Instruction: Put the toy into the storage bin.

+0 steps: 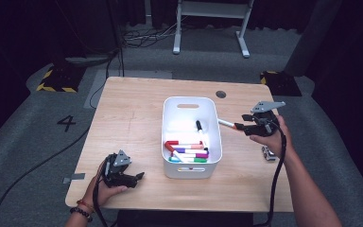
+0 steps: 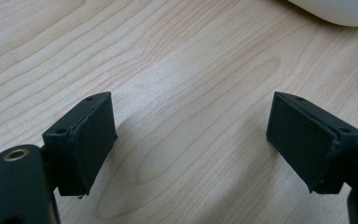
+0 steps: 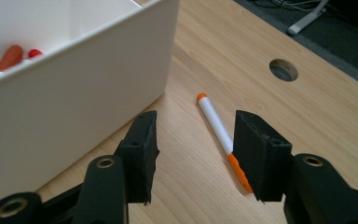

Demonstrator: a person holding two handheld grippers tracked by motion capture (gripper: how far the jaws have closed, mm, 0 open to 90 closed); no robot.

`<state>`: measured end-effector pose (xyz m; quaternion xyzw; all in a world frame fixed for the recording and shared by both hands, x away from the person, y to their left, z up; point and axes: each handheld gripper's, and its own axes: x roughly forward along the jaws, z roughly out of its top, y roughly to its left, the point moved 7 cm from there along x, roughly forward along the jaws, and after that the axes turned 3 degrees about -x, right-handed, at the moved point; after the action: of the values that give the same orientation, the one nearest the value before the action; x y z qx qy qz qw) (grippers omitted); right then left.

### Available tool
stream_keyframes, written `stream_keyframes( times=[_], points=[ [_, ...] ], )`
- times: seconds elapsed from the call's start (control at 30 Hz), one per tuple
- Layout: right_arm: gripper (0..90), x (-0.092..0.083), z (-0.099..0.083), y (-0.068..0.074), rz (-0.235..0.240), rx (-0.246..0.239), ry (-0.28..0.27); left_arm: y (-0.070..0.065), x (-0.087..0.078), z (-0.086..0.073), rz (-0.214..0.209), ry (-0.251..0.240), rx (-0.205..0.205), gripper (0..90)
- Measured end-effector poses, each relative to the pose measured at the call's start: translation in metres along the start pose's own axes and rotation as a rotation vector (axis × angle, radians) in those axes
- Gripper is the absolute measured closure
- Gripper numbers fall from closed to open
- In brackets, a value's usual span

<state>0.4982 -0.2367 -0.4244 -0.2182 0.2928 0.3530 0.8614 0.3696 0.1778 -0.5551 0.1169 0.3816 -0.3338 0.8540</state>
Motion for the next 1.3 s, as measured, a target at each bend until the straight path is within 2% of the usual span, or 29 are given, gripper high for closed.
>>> stream_keyframes(
  times=[0.03,0.1,0.13,0.2,0.37,0.43,0.57,0.7,0.8,1.03,1.1,1.13,1.2,1.27,1.3],
  points=[
    [48.4,0.005,-0.003,-0.004,-0.018,0.01,0.01,0.0,0.0,0.0,0.0,0.0,0.0,15.8],
    [46.6,0.015,-0.009,-0.011,-0.011,0.05,0.017,0.0,0.0,0.0,0.0,0.0,0.0,15.8],
    [46.1,0.02,-0.013,-0.014,-0.009,0.066,0.033,0.0,0.0,0.0,0.0,0.0,0.0,15.8],
    [46.1,0.031,-0.02,-0.022,-0.034,0.072,0.074,0.0,0.0,0.0,0.0,0.0,0.0,15.8],
    [46.1,0.053,-0.034,-0.034,-0.016,0.111,0.123,0.0,0.0,0.0,0.0,0.0,0.0,15.8],
    [46.7,0.059,-0.036,-0.035,-0.003,0.132,0.133,0.0,0.0,0.0,0.0,0.001,0.0,15.8],
    [47.0,0.072,-0.039,-0.034,0.002,0.143,0.153,0.0,0.0,0.0,-0.002,0.001,-0.001,15.9],
    [47.7,0.081,-0.044,-0.035,-0.001,0.155,0.178,0.0,0.0,0.0,-0.002,0.001,-0.001,15.9],
    [48.2,0.088,-0.049,-0.039,-0.015,0.157,0.22,-0.001,0.0,0.0,0.0,0.0,-0.006,15.9],
    [47.7,0.099,-0.057,-0.044,-0.01,0.197,0.246,-0.001,0.0,0.0,-0.003,-0.001,-0.009,15.9],
    [53.4,0.101,-0.059,-0.044,-0.005,0.19,0.266,-0.001,0.0,-0.001,-0.004,0.001,-0.01,15.9],
    [54.8,0.102,-0.06,-0.042,-0.007,0.193,0.28,-0.001,0.0,0.0,0.001,-0.001,-0.005,15.9],
    [55.8,0.104,-0.063,-0.037,0.0,0.169,0.312,-0.001,0.0,0.0,0.002,-0.004,-0.006,16.0],
    [57.8,0.104,-0.065,-0.033,0.013,0.161,0.307,-0.001,0.0,0.0,-0.001,-0.004,-0.009,15.9],
    [59.3,0.104,-0.066,-0.033,0.003,0.158,0.302,-0.001,0.0,0.0,-0.001,-0.004,-0.011,15.9]
  ],
)
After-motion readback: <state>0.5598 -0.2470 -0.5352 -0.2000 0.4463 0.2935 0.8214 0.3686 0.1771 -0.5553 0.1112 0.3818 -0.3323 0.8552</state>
